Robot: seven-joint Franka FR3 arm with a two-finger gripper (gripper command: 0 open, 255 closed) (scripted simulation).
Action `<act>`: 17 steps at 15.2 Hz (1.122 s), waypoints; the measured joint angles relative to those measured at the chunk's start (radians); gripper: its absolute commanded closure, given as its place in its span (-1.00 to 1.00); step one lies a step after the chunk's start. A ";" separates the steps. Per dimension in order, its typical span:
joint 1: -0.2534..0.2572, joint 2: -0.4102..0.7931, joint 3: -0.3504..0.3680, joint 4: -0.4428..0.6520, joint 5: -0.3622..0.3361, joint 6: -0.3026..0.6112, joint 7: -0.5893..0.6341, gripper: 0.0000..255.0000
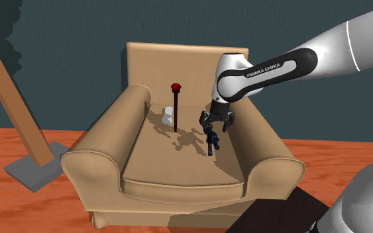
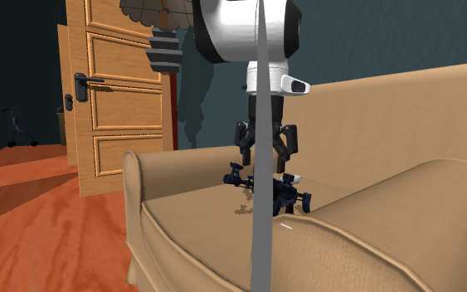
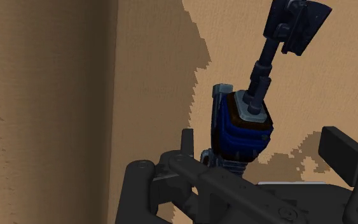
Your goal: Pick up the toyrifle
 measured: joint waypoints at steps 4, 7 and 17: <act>0.000 0.030 0.001 -0.023 0.000 0.053 0.004 -1.00; 0.000 0.051 0.002 -0.046 -0.001 0.097 0.003 -1.00; 0.000 0.058 0.002 -0.044 -0.001 0.103 0.005 1.00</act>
